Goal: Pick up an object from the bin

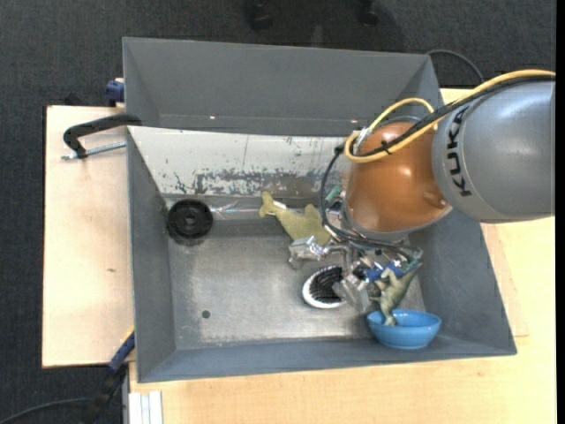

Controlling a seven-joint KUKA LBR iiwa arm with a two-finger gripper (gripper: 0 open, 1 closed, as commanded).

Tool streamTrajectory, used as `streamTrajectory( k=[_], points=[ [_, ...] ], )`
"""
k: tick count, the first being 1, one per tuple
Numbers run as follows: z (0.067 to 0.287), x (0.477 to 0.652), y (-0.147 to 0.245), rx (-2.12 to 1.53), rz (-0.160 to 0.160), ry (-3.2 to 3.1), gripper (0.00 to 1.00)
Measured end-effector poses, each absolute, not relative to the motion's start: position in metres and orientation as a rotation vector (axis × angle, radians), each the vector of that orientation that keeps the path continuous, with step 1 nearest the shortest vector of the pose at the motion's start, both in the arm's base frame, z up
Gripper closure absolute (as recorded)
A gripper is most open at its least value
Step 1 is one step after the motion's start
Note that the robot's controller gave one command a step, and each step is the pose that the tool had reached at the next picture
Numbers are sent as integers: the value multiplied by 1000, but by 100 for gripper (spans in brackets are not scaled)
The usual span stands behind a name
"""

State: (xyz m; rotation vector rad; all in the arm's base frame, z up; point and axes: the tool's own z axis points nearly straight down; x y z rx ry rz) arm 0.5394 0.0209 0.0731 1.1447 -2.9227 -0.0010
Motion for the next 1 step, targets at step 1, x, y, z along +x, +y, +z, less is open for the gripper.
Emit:
streamTrajectory(
  k=[1],
  points=[
    [75,541,21,1144,1,-2933,100]
  ],
)
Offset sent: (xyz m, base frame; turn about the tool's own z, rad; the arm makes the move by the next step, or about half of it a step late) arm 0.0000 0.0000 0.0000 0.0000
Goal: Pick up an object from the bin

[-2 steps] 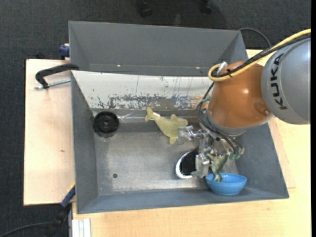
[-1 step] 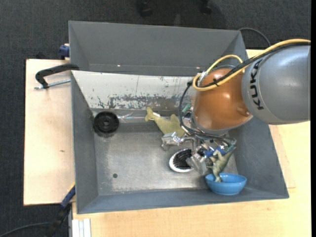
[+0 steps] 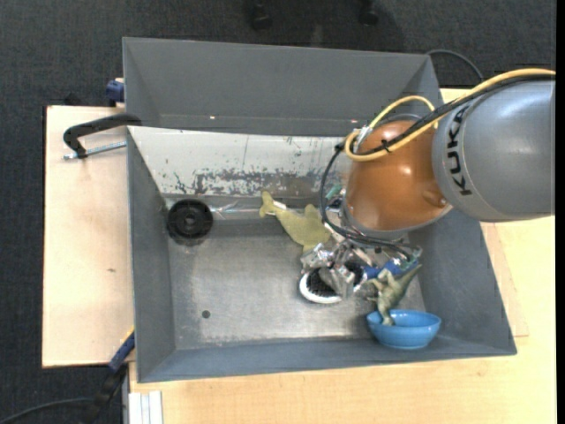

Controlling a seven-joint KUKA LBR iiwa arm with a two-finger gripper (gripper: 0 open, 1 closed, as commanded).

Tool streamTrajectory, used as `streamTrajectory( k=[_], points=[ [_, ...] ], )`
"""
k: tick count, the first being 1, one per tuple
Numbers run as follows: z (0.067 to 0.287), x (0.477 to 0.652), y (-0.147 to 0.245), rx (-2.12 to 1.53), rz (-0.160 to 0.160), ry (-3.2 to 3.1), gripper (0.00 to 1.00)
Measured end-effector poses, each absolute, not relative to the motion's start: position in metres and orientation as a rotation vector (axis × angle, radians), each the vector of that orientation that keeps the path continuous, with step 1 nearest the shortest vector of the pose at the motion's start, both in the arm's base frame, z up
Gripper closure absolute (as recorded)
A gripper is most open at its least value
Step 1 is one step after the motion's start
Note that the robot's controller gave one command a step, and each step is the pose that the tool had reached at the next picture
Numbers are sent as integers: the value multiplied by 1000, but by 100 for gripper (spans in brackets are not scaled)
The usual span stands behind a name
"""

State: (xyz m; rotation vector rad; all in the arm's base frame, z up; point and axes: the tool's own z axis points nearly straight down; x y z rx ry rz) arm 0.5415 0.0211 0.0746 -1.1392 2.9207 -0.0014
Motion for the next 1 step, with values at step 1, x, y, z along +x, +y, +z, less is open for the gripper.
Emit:
streamTrajectory(
  k=[1],
  points=[
    [221,530,35,-1199,-4,2889,100]
  ],
)
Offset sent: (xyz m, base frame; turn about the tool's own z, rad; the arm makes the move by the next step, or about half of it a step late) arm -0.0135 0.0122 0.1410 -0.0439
